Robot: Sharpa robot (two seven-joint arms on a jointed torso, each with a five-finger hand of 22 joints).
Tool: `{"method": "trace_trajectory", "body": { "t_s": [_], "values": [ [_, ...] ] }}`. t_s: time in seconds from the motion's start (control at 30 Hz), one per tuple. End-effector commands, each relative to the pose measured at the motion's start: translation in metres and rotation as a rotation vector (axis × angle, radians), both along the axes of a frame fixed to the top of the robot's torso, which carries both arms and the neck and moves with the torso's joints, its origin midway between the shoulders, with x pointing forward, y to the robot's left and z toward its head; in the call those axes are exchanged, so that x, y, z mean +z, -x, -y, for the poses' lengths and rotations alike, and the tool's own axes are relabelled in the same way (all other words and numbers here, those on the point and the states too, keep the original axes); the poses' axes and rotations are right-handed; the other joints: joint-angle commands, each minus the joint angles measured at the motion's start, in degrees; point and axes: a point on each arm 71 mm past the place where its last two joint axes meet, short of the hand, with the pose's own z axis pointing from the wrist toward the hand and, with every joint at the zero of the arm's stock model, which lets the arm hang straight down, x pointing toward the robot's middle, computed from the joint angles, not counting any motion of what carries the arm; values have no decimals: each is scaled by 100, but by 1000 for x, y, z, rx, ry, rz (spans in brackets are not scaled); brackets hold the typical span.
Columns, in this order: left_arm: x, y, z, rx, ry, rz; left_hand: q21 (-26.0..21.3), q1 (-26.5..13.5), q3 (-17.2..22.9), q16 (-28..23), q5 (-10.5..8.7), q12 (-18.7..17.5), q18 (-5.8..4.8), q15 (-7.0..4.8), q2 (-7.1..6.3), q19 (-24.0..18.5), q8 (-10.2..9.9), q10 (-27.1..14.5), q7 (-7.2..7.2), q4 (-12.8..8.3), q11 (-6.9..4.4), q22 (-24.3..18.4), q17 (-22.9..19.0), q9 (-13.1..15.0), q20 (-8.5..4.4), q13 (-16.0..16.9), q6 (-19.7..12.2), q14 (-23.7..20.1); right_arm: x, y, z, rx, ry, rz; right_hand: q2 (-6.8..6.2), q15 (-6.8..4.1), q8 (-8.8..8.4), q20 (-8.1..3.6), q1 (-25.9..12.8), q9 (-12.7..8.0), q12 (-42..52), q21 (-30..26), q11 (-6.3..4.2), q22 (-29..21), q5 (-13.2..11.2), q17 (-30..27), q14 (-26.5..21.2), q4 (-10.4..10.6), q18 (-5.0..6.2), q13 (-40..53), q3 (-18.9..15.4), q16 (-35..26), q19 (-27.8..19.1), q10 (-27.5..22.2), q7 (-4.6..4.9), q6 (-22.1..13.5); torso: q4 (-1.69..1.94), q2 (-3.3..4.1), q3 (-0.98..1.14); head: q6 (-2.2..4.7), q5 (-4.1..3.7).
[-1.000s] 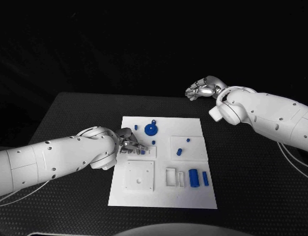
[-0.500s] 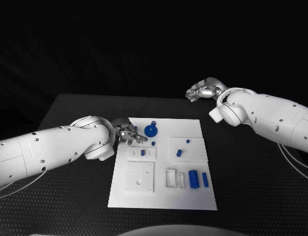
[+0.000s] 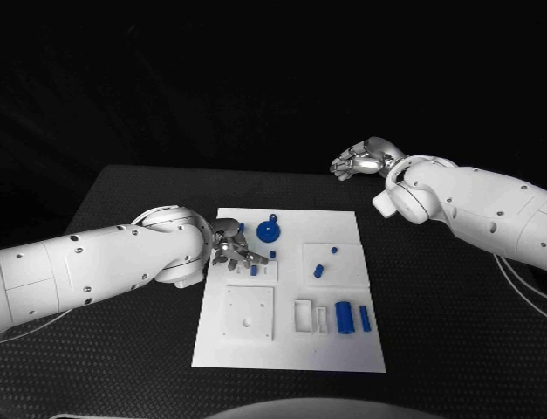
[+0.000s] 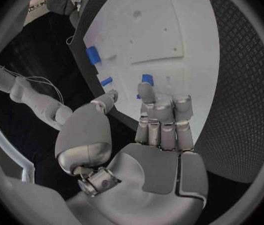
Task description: Assemble the parts on the task board
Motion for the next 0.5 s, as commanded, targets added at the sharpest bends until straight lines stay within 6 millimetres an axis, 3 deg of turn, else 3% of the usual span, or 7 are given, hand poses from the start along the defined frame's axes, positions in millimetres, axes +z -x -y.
{"method": "trace_trajectory", "body": {
  "t_s": [0.03,0.27,0.5],
  "values": [
    [-5,3,0,-39,-92,-18,-40,-60,-17,-38,-25,-48,31,14,-38,-59,-40,-84,25,162,11,-1,16,-7,-577,4,-77,-67,0,0,-2,10,-4,-2,-22,9,22,5,-25,-7,-29,-38,25,6,24,-6,-48,5,-58,-6,-44,-25,-30,-31,8,-48,1,2,1,-1,8],
    [-8,3,1,-39,-102,-18,-18,98,-142,-10,-23,-50,39,19,-45,-110,-26,-111,29,524,16,39,67,40,-576,52,-85,-112,0,0,-2,11,-4,-2,-22,10,22,5,-25,-8,-29,-41,25,8,25,-6,-50,6,-59,-5,-44,-26,-32,-32,9,-50,-4,3,-3,-2,7],
    [-11,1,5,-42,-100,-17,-4,142,-116,5,-22,-43,42,9,80,-95,8,-93,17,591,4,45,83,70,-578,70,-36,-103,-1,0,-3,12,-5,-2,-20,11,22,5,-25,-9,-28,-44,26,10,28,-6,-51,7,-60,-5,-45,-27,-33,-33,9,-50,-8,5,-2,-3,8]
  ]
}}
